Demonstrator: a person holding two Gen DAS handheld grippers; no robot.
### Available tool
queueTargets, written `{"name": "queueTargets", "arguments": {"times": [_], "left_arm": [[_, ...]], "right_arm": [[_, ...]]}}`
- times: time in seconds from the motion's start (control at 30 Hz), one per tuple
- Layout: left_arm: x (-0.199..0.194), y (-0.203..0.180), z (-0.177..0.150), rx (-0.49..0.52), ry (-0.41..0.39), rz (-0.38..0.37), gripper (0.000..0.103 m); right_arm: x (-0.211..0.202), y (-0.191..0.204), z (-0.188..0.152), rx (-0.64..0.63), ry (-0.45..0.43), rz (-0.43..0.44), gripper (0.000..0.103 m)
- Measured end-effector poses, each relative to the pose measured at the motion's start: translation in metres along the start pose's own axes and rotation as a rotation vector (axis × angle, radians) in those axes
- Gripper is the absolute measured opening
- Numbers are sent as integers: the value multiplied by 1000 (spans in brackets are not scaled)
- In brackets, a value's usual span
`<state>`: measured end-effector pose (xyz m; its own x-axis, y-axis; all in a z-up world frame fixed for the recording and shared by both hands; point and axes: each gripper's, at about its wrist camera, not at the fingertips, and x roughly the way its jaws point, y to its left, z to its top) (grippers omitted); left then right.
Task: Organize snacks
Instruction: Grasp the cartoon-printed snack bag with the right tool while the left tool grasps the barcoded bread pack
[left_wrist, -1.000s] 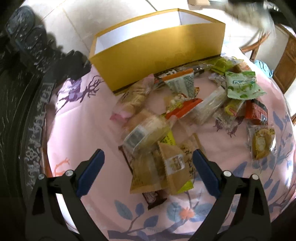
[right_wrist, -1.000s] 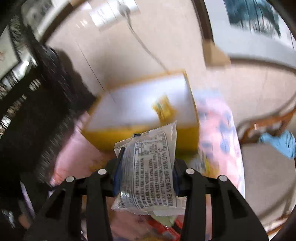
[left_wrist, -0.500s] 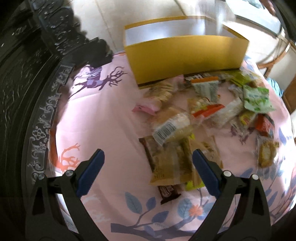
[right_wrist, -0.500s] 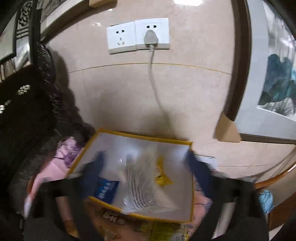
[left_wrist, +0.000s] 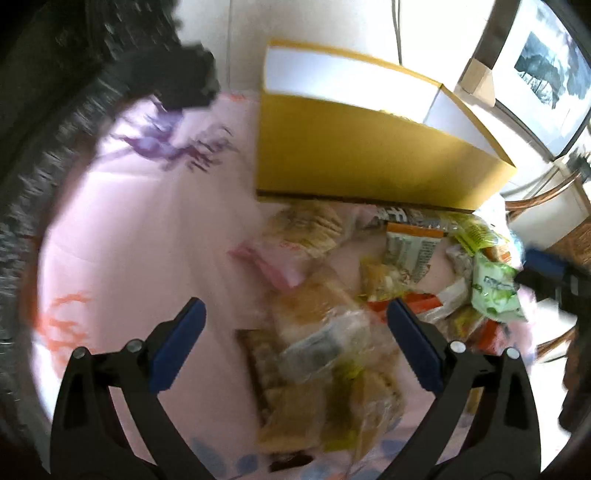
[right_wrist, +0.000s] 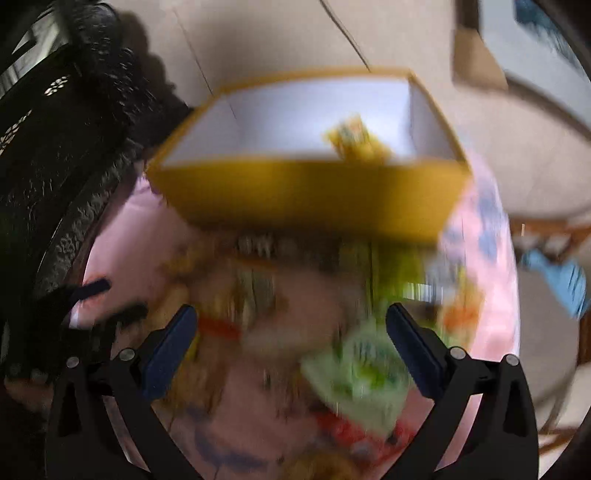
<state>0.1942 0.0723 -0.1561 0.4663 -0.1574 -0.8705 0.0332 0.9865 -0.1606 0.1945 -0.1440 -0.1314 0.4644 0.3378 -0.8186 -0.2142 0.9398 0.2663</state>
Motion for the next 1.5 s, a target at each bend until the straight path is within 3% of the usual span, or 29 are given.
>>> {"name": "queueTargets", "arguments": {"times": [0.07,0.17,0.2,0.27,0.33,0.5,0.73,0.83,0.9,1.0,1.07,1.1,1.27,1.5], "left_arm": [[19,-3,2,-5,66,-31,100],[39,-2,2,-70,93,17,97],[44,1,1,-132,99,21,92],[47,6,2,-193,104,-13,69],[40,5,1,-204,89,-33,61],[9,4,-14,-139,50,-15,60],[-47,44,-57,-219,22,40,60],[-59,60,-77,-248,34,53,60],[-63,68,-89,-268,36,49,60],[-66,76,-99,-288,28,39,60],[-65,78,-103,-294,24,26,60],[-64,78,-103,-294,22,15,60],[-62,62,-101,-232,19,-64,60],[-74,35,-90,-109,-15,-157,60]], "right_arm": [[-5,-8,-13,0,25,-24,102],[-9,-20,-24,-8,42,-105,102],[-10,-24,-26,2,46,-117,102],[-12,-31,-30,31,56,-129,102],[-13,-32,-32,38,60,-124,102],[3,-5,-18,19,43,-58,102],[68,52,2,49,107,10,102],[98,70,4,16,146,-92,102],[113,71,2,29,190,-112,102],[118,72,1,40,155,-120,101],[114,70,-1,47,131,-111,68],[111,68,-1,60,135,-51,49],[97,59,-16,67,165,-24,46],[24,55,-31,123,69,2,46]]}}
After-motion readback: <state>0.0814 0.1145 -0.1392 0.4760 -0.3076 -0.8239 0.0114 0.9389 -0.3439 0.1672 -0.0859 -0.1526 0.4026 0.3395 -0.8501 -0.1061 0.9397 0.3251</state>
